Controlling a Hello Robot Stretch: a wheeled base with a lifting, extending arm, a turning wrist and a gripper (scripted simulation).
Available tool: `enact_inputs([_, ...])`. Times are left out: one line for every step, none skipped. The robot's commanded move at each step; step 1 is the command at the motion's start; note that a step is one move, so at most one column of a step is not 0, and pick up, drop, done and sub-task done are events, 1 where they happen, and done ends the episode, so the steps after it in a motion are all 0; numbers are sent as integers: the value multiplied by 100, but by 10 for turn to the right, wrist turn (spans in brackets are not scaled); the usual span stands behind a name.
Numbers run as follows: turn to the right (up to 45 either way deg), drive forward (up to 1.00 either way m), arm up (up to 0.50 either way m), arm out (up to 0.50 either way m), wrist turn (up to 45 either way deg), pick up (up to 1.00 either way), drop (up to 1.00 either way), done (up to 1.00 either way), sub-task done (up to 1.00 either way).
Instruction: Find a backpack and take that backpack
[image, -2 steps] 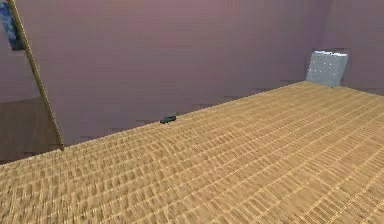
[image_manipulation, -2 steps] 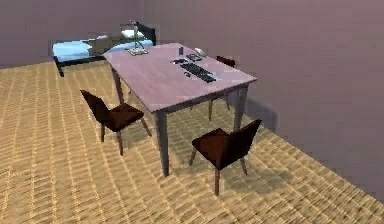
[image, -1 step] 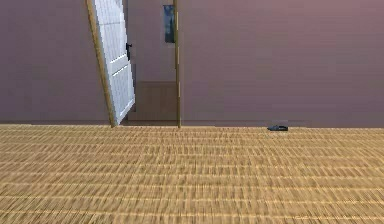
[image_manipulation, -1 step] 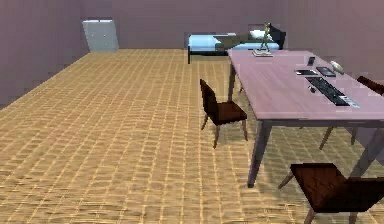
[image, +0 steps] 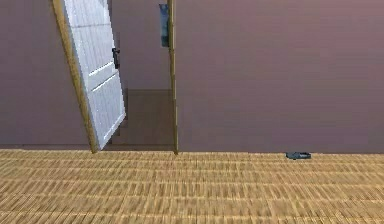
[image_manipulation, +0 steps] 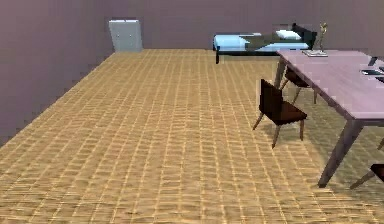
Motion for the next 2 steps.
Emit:
enact_inputs([-390,0,0,0,0,0,0,0,0])
enact_inputs([0,35,0,0,0,0,0,0,0])
